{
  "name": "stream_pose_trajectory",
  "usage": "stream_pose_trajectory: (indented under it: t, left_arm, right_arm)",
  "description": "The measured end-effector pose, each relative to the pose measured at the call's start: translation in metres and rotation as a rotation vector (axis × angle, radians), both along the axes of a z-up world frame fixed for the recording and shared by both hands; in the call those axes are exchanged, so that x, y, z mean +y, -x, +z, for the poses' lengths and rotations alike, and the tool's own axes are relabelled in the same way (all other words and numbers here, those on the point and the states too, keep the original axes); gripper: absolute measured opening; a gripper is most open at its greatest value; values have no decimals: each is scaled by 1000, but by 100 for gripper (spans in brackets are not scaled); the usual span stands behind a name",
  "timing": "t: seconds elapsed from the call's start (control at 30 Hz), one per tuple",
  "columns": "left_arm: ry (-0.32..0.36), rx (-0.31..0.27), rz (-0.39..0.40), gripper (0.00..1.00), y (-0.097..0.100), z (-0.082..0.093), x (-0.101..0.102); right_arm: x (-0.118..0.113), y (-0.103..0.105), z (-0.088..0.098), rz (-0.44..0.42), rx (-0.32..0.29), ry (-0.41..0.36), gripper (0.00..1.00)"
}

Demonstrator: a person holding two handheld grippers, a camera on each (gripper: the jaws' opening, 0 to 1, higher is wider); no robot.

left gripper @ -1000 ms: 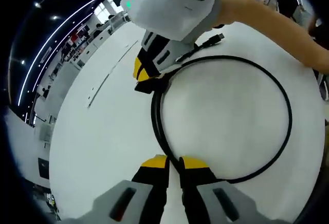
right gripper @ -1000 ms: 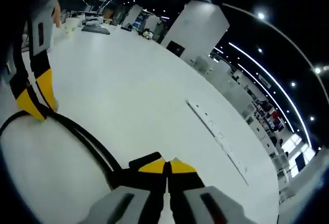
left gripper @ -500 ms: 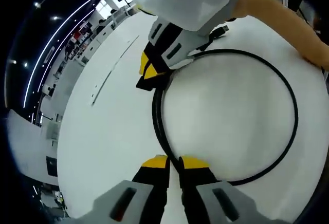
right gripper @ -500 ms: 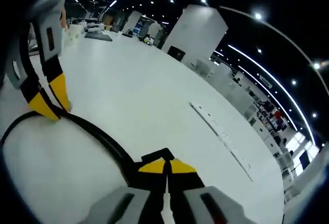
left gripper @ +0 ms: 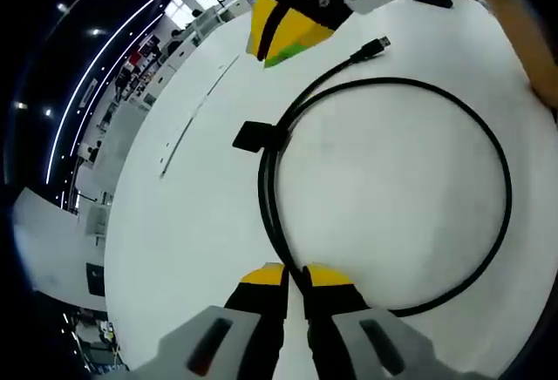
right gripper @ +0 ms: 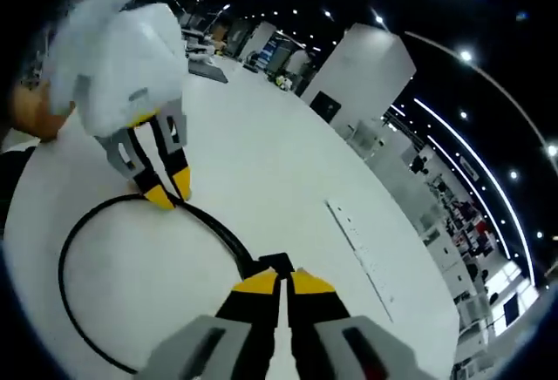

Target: Find the charging cable on the desk, coil it up and secure with Velcro.

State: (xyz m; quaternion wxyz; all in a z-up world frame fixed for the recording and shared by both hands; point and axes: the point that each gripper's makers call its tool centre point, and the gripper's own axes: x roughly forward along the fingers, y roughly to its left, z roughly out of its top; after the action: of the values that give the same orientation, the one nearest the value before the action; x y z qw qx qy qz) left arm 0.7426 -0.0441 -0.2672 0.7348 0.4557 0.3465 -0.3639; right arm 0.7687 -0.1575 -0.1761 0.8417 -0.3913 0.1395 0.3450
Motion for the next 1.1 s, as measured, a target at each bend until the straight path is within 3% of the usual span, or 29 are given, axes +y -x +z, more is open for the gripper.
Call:
stream_pose_trajectory:
  t: [0.07, 0.17, 0.27, 0.37, 0.43, 0.53, 0.67, 0.77, 0.93, 1.0, 1.1]
  left_arm:
    - [0, 0, 0, 8, 0, 0, 0]
    - [-1, 0, 3, 8, 0, 0, -1]
    - [-7, -2, 4, 8, 0, -1, -2]
    - [-9, -4, 2, 8, 0, 0, -3]
    - [-5, -2, 2, 8, 0, -2, -2]
    - [6, 2, -8, 8, 0, -5, 0]
    - [20, 9, -24, 9, -8, -6, 2]
    - [30, 9, -56, 10, -10, -6, 3]
    - [47, 18, -73, 20, -4, 0, 12]
    - [62, 19, -80, 22, -1, 5, 13]
    - [137, 27, -113, 25, 11, 18, 8]
  right_arm:
    - [-4, 10, 8, 6, -9, 7, 6]
    - [-19, 33, 6, 25, 7, 129, 7]
    - [-33, 62, -4, 113, 24, 288, 7]
    - [-41, 89, -3, 188, 34, 338, 7]
    - [-39, 98, -2, 231, 21, 340, 7]
    - [-34, 96, 4, 249, -33, 327, 7]
    - [-35, 92, -1, 240, -14, 315, 7]
    - [-41, 91, -11, 218, 22, 361, 7]
    - [-38, 92, -12, 207, 35, 342, 8]
    - [-37, 94, -12, 211, 34, 344, 9]
    - [-37, 96, -12, 212, 37, 347, 10]
